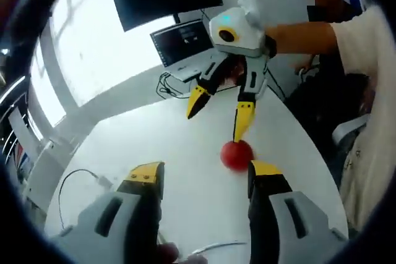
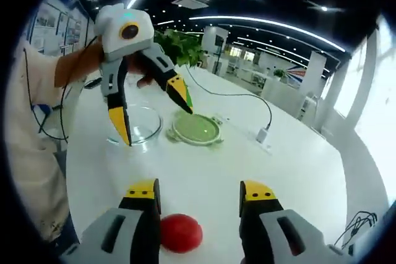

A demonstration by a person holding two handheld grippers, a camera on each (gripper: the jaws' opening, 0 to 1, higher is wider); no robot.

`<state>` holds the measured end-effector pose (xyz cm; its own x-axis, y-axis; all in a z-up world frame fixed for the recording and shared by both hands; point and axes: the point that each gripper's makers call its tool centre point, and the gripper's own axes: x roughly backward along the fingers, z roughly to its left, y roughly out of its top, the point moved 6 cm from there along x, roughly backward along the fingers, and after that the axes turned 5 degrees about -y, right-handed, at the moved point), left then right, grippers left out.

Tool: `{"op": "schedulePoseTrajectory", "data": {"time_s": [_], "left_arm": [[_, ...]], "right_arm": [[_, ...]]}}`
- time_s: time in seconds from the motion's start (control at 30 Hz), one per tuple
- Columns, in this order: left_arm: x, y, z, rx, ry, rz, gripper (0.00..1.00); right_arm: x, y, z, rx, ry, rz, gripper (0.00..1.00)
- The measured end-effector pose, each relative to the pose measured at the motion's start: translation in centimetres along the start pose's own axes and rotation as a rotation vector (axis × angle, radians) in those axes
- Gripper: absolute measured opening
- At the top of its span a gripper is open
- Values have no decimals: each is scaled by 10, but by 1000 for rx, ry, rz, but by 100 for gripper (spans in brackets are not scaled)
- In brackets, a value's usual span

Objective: Open container latches remove lid place lid upside down on tabletop take tomato from container place on tabletop

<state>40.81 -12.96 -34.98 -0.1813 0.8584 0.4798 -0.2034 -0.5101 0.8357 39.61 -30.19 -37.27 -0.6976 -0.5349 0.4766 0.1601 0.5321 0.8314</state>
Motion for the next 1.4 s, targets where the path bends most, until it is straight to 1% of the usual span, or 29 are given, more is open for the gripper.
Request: {"op": "schedulePoseTrajectory", "data": {"time_s": [0.1, 0.17, 0.27, 0.37, 0.43, 0.47, 0.5, 0.57, 0.6, 0.63, 0.73, 0.8, 0.87, 0.9, 0.93, 1.0, 1.07, 1.1, 1.17, 1.2, 1.27, 1.3, 1.33, 1.4], "left_arm": [[31, -8, 5, 20, 72, -29, 47], [46, -13, 9, 26, 105, -45, 47], [71, -21, 13, 44, 159, -60, 48], [97, -27, 17, 52, 226, -80, 48], [116, -33, 16, 56, 268, -93, 48], [122, -36, 16, 60, 282, -95, 48], [134, -41, 15, 68, 317, -94, 48], [151, -48, 12, 76, 358, -102, 48], [154, -49, 11, 79, 365, -104, 48], [165, -55, 8, 89, 385, -110, 48], [189, -67, 1, 121, 467, -153, 49], [203, -77, -6, 136, 519, -158, 49], [218, -87, -13, 166, 575, -184, 49], [229, -94, -17, 186, 619, -195, 49], [238, -101, -19, 202, 662, -191, 49], [256, -115, -23, 216, 749, -176, 49], [272, -125, -27, 265, 825, -200, 49], [281, -130, -30, 288, 865, -218, 49], [297, -139, -37, 317, 929, -256, 49], [305, -145, -40, 330, 964, -261, 50], [318, -155, -48, 338, 1021, -268, 49], [324, -158, -52, 320, 1062, -276, 49], [328, -163, -58, 313, 1090, -280, 49], [332, -172, -68, 329, 1108, -282, 49]], "right_arm": [[3, 5, -3, -21, -37, -39, 45], [8, 7, -1, -33, -54, -65, 44], [11, 11, -4, -44, -84, -97, 44], [15, 13, -6, -59, -105, -125, 44], [20, 14, -12, -65, -118, -143, 44], [22, 15, -13, -67, -128, -147, 44], [23, 15, -14, -68, -132, -149, 44], [27, 15, -16, -84, -153, -171, 44], [29, 15, -16, -91, -162, -178, 44], [32, 15, -18, -100, -183, -195, 44], [36, 10, -25, -134, -233, -220, 44], [40, 8, -28, -161, -266, -241, 44], [45, 6, -29, -206, -292, -287, 44], [48, 4, -30, -228, -308, -305, 43], [51, 1, -31, -245, -327, -319, 43], [56, -5, -29, -254, -329, -337, 43], [62, -13, -27, -287, -346, -368, 43], [64, -17, -25, -285, -349, -367, 43], [68, -26, -24, -280, -382, -364, 43], [70, -29, -23, -277, -390, -359, 43], [74, -37, -22, -272, -425, -352, 43], [76, -41, -22, -284, -431, -352, 43], [78, -44, -21, -288, -443, -352, 43], [81, -51, -20, -268, -478, -343, 43]]}}
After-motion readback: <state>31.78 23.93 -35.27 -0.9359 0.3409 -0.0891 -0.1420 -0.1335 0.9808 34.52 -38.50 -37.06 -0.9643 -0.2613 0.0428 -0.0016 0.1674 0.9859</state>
